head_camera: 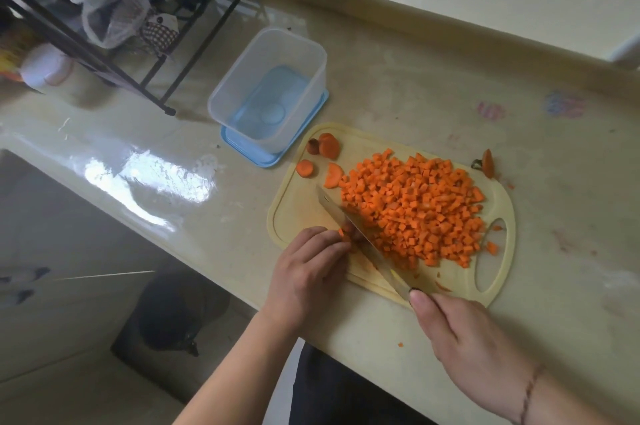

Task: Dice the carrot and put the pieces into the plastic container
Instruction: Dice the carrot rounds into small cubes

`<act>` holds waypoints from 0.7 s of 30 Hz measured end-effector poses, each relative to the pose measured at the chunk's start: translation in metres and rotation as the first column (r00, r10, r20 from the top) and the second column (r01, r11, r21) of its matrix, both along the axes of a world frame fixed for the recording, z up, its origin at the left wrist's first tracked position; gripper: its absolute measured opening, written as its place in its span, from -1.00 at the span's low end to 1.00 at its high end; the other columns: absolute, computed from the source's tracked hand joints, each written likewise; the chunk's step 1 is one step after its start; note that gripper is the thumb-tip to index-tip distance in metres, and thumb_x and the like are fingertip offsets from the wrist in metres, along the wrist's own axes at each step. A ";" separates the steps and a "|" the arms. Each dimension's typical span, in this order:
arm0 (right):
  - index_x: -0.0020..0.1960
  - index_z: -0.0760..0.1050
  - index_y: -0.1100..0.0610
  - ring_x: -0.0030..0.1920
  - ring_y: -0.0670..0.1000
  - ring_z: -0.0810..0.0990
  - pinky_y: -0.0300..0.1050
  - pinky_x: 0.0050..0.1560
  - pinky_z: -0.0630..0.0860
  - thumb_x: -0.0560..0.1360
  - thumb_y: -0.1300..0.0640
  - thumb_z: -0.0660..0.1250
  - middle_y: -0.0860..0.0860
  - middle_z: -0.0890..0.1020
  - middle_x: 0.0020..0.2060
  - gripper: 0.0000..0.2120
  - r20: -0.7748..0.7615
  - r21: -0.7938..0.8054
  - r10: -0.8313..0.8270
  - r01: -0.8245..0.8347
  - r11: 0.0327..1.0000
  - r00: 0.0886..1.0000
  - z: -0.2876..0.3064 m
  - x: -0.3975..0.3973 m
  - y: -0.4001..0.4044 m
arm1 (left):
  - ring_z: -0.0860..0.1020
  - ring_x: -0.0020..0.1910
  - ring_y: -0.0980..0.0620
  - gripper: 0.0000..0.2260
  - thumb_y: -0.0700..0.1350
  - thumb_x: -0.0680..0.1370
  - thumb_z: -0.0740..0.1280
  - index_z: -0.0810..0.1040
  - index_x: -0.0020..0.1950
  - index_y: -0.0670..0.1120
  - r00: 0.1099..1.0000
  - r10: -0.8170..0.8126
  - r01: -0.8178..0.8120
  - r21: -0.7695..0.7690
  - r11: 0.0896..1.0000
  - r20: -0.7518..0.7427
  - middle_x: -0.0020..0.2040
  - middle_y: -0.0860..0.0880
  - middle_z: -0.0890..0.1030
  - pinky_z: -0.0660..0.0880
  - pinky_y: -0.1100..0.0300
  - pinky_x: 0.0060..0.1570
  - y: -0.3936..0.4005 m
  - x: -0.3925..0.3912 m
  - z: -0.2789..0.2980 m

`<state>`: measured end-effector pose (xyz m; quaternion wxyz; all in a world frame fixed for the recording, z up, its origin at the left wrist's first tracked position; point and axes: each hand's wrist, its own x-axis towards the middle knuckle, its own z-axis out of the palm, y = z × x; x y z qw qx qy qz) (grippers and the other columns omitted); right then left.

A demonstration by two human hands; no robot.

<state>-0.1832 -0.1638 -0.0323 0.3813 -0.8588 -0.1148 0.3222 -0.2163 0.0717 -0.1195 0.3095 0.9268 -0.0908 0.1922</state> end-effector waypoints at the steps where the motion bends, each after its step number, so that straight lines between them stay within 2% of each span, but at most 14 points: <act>1: -0.38 0.32 0.14 -0.41 -0.01 0.45 -0.16 -0.36 0.33 0.39 -0.43 -0.12 0.00 0.47 -0.45 -0.35 -0.007 0.000 0.001 -0.001 1.000 1.000 0.000 -0.001 -0.001 | 0.61 0.06 -0.13 -0.89 -0.26 0.55 0.45 0.70 0.05 -0.24 1.000 -0.001 0.001 0.001 1.000 -0.002 0.04 -0.14 0.67 0.58 0.05 0.06 0.000 0.000 0.000; 6: -0.38 0.31 0.13 -0.40 -0.02 0.43 -0.12 -0.34 0.33 0.47 -0.36 -0.11 -0.01 0.44 -0.47 -0.39 -0.006 -0.012 0.001 -0.002 1.000 1.000 0.000 -0.003 -0.001 | 0.60 0.07 -0.12 -0.91 -0.22 0.58 0.45 0.71 0.03 -0.22 0.999 -0.023 0.022 0.037 0.999 0.023 0.03 -0.12 0.68 0.56 0.04 0.10 0.001 0.005 0.001; 8: -0.38 0.32 0.11 -0.37 0.01 0.46 -0.10 -0.32 0.36 0.47 -0.35 -0.12 0.04 0.43 -0.47 -0.41 0.009 -0.023 0.024 -0.024 0.999 1.000 -0.001 -0.002 0.003 | 0.60 0.09 -0.12 -0.90 -0.22 0.59 0.43 0.71 0.04 -0.22 0.999 -0.039 0.039 0.012 0.999 0.004 0.04 -0.12 0.68 0.56 0.06 0.12 0.003 0.007 0.000; 12: -0.38 0.31 0.05 -0.39 -0.05 0.45 -0.15 -0.36 0.32 0.47 -0.33 -0.14 -0.01 0.42 -0.51 -0.46 0.067 -0.030 0.064 -0.062 0.998 0.996 -0.005 0.004 0.015 | 0.61 0.07 -0.10 -0.89 -0.22 0.59 0.42 0.70 0.03 -0.23 0.999 -0.035 0.034 -0.066 0.997 -0.013 0.04 -0.11 0.67 0.57 0.09 0.09 0.001 0.007 0.001; 15: -0.41 0.32 0.08 -0.42 -0.05 0.44 -0.15 -0.38 0.31 0.49 -0.37 -0.13 0.00 0.40 -0.54 -0.38 0.064 -0.014 -0.006 0.006 1.000 0.998 -0.007 0.010 0.013 | 0.59 0.06 -0.07 -0.93 -0.24 0.56 0.44 0.70 0.01 -0.22 1.000 -0.025 0.025 -0.088 0.996 -0.002 0.01 -0.10 0.66 0.56 0.11 0.09 0.000 0.007 0.003; 17: -0.41 0.33 0.10 -0.47 -0.04 0.43 -0.10 -0.39 0.34 0.43 -0.43 -0.14 -0.02 0.41 -0.56 -0.34 0.046 -0.005 -0.048 0.048 0.999 0.998 -0.008 0.012 0.007 | 0.59 0.06 -0.07 -0.93 -0.27 0.54 0.49 0.70 0.01 -0.21 1.000 -0.021 0.020 -0.098 0.995 -0.011 0.01 -0.10 0.66 0.57 0.09 0.09 0.000 0.007 0.003; 19: -0.40 0.32 0.11 -0.49 -0.07 0.41 -0.03 -0.36 0.36 0.39 -0.44 -0.15 -0.05 0.41 -0.56 -0.34 0.032 -0.004 -0.049 0.049 0.999 0.998 -0.005 0.010 0.006 | 0.60 0.06 -0.06 -0.93 -0.24 0.54 0.48 0.71 0.00 -0.22 1.000 -0.019 0.016 -0.126 0.992 -0.020 0.01 -0.10 0.67 0.58 0.07 0.08 0.001 0.007 0.003; 21: -0.39 0.32 0.12 -0.48 -0.08 0.40 -0.05 -0.36 0.35 0.40 -0.44 -0.14 -0.05 0.41 -0.55 -0.34 0.032 0.003 -0.047 0.047 0.999 0.998 0.000 0.006 0.010 | 0.60 0.07 -0.02 -0.92 -0.21 0.56 0.46 0.71 0.01 -0.20 0.999 -0.027 0.023 -0.159 0.987 -0.023 0.01 -0.08 0.68 0.58 0.09 0.08 0.004 0.008 0.003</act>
